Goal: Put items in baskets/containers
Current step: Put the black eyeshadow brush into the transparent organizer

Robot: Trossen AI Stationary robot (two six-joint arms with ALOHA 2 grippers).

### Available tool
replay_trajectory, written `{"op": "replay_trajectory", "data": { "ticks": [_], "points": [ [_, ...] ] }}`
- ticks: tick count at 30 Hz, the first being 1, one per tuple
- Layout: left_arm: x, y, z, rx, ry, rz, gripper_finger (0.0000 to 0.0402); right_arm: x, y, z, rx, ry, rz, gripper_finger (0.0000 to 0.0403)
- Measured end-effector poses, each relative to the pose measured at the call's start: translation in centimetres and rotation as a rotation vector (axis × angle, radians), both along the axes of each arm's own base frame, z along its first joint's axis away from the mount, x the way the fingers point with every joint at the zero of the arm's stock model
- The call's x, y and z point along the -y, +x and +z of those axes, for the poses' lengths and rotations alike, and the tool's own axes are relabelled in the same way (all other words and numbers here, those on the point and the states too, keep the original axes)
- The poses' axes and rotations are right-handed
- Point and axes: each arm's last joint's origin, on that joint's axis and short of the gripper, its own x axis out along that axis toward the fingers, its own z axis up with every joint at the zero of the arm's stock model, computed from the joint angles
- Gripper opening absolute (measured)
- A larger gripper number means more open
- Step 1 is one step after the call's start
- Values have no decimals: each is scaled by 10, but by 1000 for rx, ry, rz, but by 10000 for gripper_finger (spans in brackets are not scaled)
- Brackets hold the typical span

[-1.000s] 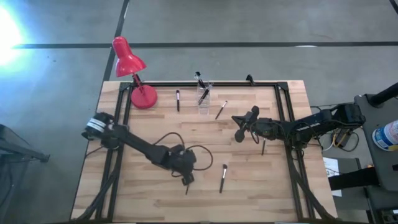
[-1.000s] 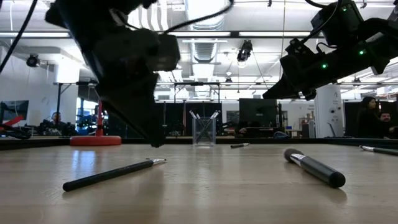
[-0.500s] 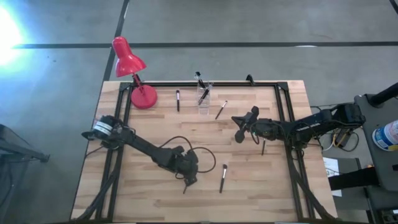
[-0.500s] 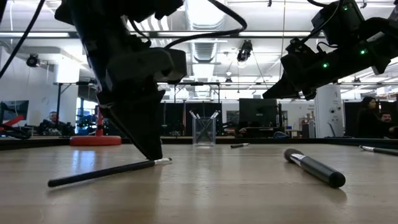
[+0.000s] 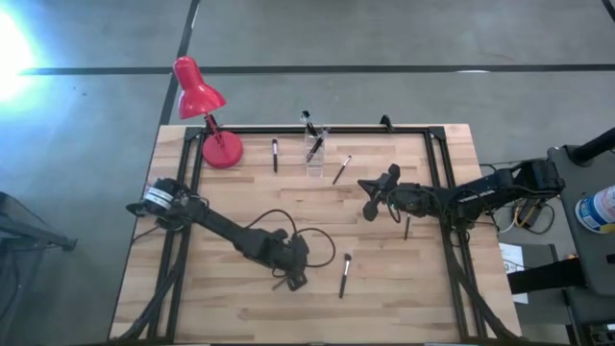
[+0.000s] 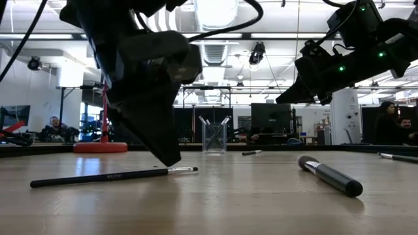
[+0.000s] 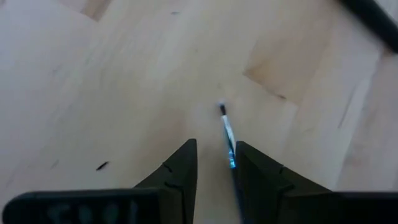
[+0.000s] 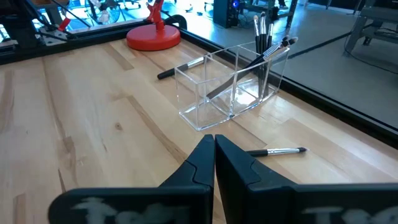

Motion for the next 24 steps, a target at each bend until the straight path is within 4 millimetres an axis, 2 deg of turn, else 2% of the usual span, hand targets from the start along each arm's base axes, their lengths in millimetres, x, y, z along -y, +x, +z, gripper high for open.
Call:
{"op": "replay_trajectory", "data": {
  "ticks": [10, 24],
  "points": [
    [10, 2, 2, 53, 8, -94, 102, 0, 0, 0, 0, 0, -1, 8],
    [4, 3, -11, 20, 112, -80, 102, 0, 0, 0, 1, 0, -1, 8]
  ]
}}
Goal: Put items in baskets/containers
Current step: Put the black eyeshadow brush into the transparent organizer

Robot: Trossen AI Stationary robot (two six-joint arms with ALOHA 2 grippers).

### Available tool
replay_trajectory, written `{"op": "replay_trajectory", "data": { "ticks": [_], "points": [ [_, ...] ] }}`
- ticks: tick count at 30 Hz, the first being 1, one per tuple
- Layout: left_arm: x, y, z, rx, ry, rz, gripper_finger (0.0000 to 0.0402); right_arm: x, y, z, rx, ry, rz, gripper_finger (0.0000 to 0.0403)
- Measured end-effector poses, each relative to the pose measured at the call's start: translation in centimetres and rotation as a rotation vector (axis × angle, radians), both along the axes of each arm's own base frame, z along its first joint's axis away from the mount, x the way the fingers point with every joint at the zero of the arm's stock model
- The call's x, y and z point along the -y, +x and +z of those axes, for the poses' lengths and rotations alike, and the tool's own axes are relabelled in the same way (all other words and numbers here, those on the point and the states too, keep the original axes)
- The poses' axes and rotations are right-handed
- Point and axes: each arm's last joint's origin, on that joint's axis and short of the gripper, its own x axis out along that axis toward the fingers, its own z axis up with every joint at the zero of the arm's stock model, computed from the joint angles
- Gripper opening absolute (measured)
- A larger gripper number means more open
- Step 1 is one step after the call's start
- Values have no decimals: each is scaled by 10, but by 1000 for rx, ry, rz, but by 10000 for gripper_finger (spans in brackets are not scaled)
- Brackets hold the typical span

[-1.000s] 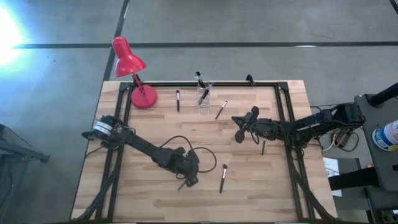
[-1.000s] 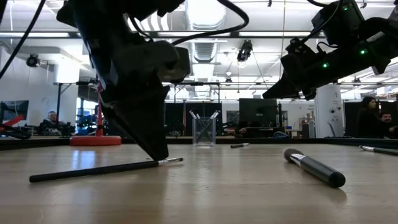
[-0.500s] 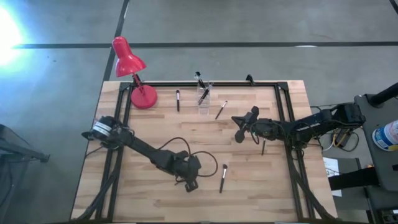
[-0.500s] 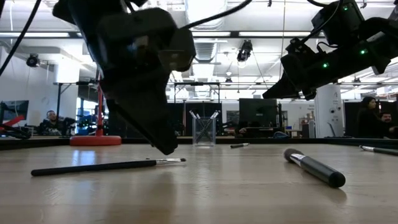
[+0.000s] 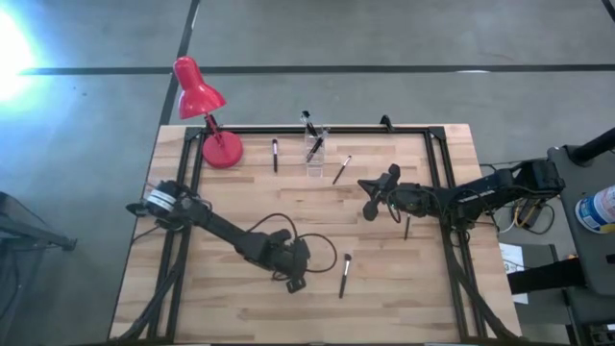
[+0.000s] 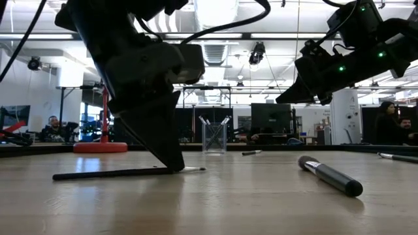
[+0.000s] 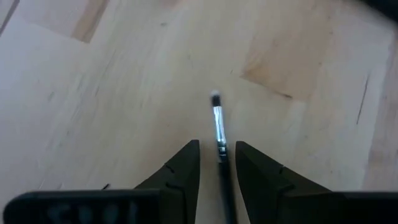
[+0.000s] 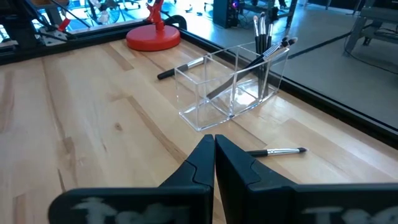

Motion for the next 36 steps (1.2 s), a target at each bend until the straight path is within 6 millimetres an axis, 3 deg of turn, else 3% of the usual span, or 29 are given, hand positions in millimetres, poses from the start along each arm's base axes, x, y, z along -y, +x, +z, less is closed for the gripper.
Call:
{"op": "replay_trajectory", "data": {
  "ticks": [9, 20, 23, 31, 36],
  "points": [
    [-2, 7, -11, 12, 57, -62, 92, 0, 0, 0, 0, 0, 0, 9],
    [-8, 5, -17, -2, 110, -92, 11, 0, 0, 0, 0, 0, 0, 8],
    [-8, 4, -18, -8, 114, -105, 6, 0, 0, 0, -1, 0, 0, 8],
    [-18, -10, 7, -15, 181, -107, 3, 0, 0, 0, -2, 0, 1, 8],
    [-26, -24, 32, 152, 232, -53, 2, 0, 0, 0, -2, 0, 1, 8]
  ]
}}
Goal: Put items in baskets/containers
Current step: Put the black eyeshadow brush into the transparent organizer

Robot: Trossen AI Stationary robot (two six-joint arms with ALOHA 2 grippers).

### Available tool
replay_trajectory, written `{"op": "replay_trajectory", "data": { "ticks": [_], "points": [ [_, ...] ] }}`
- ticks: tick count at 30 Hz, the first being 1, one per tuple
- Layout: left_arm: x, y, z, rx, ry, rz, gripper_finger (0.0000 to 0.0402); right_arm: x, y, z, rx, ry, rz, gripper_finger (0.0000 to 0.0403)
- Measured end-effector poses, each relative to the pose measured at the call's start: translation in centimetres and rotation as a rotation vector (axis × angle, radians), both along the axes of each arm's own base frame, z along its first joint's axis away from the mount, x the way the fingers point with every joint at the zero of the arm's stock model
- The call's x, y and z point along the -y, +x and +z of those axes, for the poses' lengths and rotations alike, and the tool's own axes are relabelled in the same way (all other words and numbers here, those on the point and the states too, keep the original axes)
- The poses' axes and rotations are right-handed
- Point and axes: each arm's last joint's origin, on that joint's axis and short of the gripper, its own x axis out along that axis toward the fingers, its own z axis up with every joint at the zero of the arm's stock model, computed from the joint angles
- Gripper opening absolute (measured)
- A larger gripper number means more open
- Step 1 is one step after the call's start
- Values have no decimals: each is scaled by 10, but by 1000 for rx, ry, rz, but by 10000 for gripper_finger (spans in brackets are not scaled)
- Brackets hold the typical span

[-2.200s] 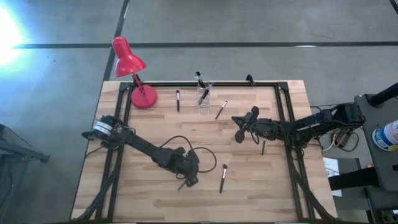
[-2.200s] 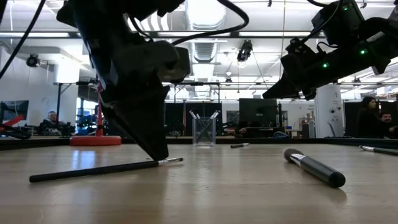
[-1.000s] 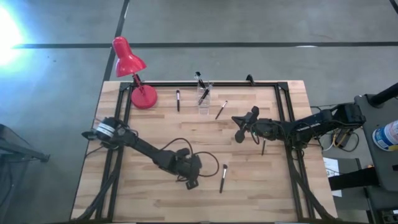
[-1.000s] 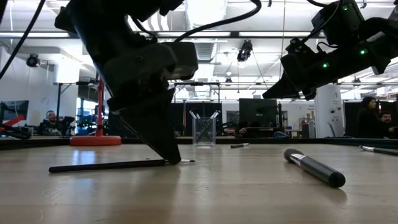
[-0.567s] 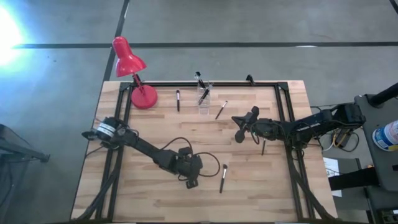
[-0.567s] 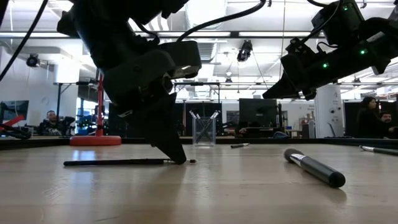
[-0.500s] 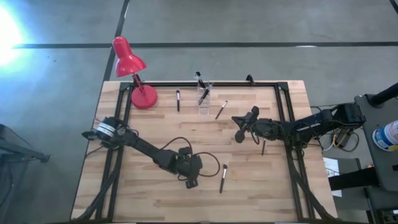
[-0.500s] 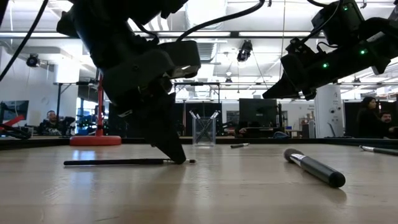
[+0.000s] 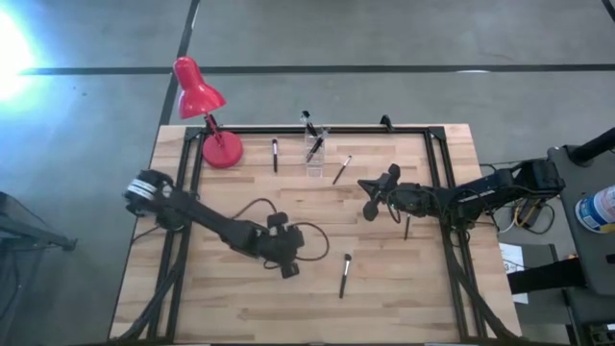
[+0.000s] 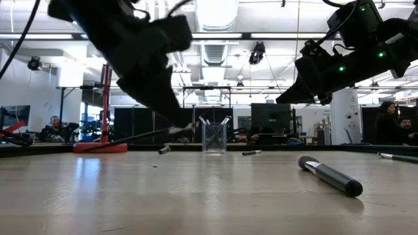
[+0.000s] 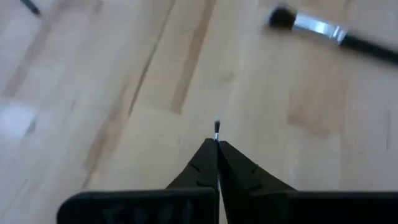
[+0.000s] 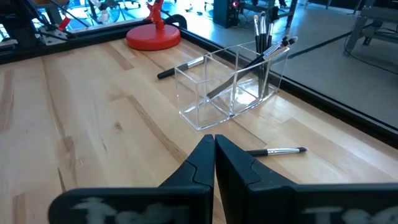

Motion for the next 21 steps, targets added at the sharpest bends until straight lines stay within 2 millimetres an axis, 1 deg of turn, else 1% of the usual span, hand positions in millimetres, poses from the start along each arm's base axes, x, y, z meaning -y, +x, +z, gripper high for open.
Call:
{"op": "replay_trajectory", "data": {
  "ticks": [3, 5, 7, 10, 14, 17, 21],
  "points": [
    [-7, -15, 0, 116, -10, 7, 1, 0, 0, 0, 0, 0, 0, 8],
    [-12, -23, 6, 262, -26, 15, 1, 0, 0, 0, -1, -1, 1, 8],
    [-21, -33, 9, 404, -25, 22, 1, 0, 0, 0, 0, -1, 0, 8],
    [-38, -48, 7, 573, -8, 33, 1, 0, 0, 0, 2, 0, 0, 8],
    [-70, -61, 13, 804, 42, 92, 1, 0, 0, 1, 8, -1, -2, 9],
    [-99, -63, 12, 861, 74, 114, 1, 0, 0, 1, 9, -1, -3, 8],
    [-139, -58, 22, 898, 97, 154, 1, 0, 0, 1, 6, -4, -1, 8]
  ]
}}
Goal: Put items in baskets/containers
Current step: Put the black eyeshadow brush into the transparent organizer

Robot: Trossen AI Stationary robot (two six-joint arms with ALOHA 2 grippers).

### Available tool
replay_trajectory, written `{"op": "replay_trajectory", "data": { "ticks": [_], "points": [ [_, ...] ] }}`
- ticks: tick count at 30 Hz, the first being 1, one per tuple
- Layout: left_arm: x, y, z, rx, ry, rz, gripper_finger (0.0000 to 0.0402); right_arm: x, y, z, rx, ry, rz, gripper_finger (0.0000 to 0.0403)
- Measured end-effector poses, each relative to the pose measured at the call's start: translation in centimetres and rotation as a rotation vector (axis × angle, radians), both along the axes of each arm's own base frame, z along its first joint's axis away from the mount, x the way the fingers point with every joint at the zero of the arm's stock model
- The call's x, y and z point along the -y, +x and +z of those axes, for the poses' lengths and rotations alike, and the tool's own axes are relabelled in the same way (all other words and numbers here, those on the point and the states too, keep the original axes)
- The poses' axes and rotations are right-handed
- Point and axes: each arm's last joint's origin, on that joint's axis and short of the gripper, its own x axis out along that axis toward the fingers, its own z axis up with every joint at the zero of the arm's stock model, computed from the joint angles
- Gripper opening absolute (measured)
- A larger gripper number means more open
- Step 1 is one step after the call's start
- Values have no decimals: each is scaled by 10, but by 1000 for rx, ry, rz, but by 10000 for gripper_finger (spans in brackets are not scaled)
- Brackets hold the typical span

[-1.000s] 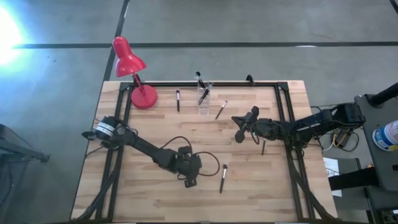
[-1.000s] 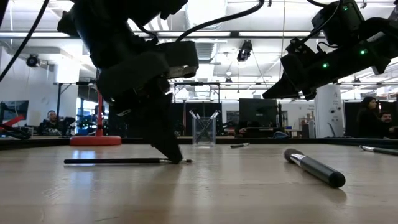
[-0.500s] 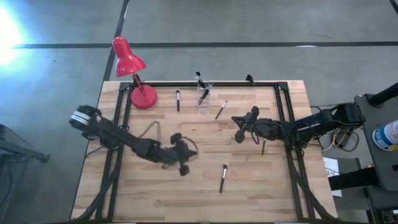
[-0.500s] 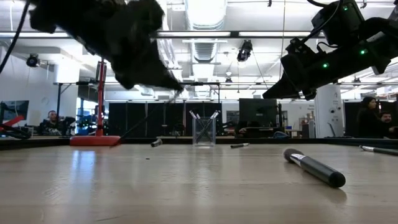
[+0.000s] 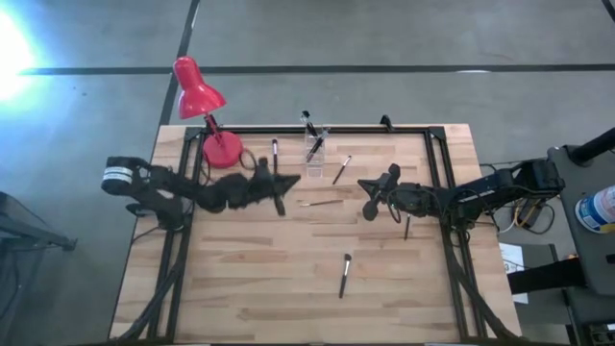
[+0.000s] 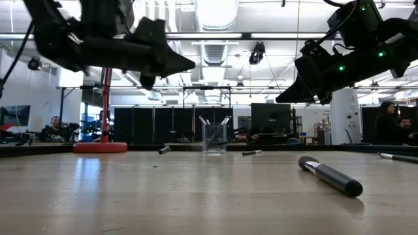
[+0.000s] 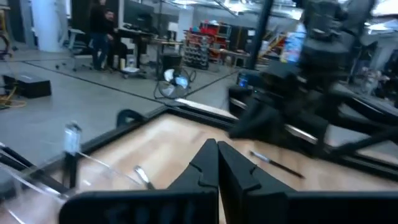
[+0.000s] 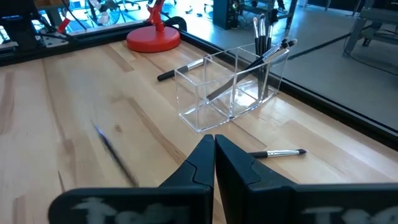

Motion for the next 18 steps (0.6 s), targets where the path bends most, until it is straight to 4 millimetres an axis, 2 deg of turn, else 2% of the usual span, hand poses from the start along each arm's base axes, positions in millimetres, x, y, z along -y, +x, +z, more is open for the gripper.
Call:
{"op": "replay_trajectory", "data": {
  "ticks": [3, 5, 13, 18],
  "points": [
    [-16, 4, 6, 4, -18, -40, 1, 0, 0, 0, -2, 0, 0, 8],
    [-15, 6, 5, -25, -9, -104, 1, 0, 0, -1, -9, 1, 1, 9],
    [11, -8, -23, -153, 56, -238, 0, -2, 1, -2, -22, 24, 88, 8],
    [20, -23, -36, -153, 73, -271, 0, 0, 11, -7, -94, 86, 299, 16]
  ]
}}
